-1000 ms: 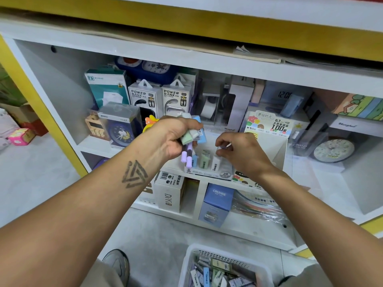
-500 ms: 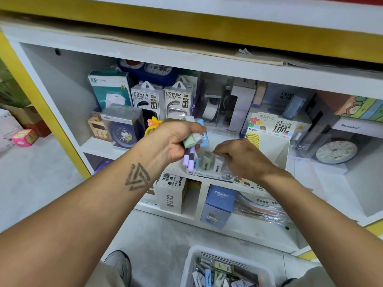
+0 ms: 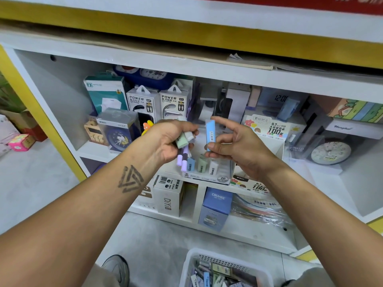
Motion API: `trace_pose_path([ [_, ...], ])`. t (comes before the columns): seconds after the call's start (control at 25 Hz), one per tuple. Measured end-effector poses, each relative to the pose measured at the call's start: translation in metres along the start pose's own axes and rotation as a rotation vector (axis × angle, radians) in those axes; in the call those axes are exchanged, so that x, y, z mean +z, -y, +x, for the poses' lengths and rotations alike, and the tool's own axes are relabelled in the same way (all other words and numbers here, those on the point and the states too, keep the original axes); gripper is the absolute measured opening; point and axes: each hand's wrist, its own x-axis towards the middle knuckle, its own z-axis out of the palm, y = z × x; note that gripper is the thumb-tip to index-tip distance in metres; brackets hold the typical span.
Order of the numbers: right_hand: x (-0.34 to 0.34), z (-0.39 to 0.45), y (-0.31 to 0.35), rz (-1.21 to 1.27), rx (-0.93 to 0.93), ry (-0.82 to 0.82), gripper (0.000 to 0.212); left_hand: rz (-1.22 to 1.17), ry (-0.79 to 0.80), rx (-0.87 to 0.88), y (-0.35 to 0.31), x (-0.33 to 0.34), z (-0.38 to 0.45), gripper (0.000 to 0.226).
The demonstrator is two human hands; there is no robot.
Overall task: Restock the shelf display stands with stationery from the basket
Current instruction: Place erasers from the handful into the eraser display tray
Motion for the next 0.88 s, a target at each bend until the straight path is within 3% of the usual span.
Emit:
trace_pose_path([
  [0.12, 0.001, 0.001, 0.0, -0.037, -0.017, 0.002, 0.072, -0.033, -0.047, -0.007, -0.002, -0.01, 0.003, 0.013],
  [0.28, 0.008, 0.009, -0.002, -0.325, -0.128, -0.162, 0.028, -0.038, -0.053, -0.015, -0.001, -0.016, 0.0, 0.009],
  [0.36, 0.008, 0.014, -0.002, -0.418, -0.198, -0.242, 0.02, -0.048, -0.055, -0.009, -0.001, -0.019, -0.001, 0.006],
  [0.56, 0.01, 0.027, -0.01, -0.354, -0.215, -0.233, 0.016, -0.017, -0.068, 0.014, -0.003, -0.026, -0.004, 0.013],
  [0.68, 0.007, 0.032, -0.021, -0.634, -0.223, -0.225, 0.013, -0.014, -0.066, 0.002, -0.003, -0.027, -0.007, 0.01],
  [0.8, 0.008, 0.035, -0.028, -0.999, -0.23, -0.119, 0.025, -0.026, -0.073, 0.003, -0.003, -0.029, -0.01, 0.013],
  [0.88, 0.012, 0.036, -0.031, -1.077, -0.256, -0.082, 0.027, -0.028, -0.079, 0.006, -0.004, -0.03, -0.011, 0.013],
])
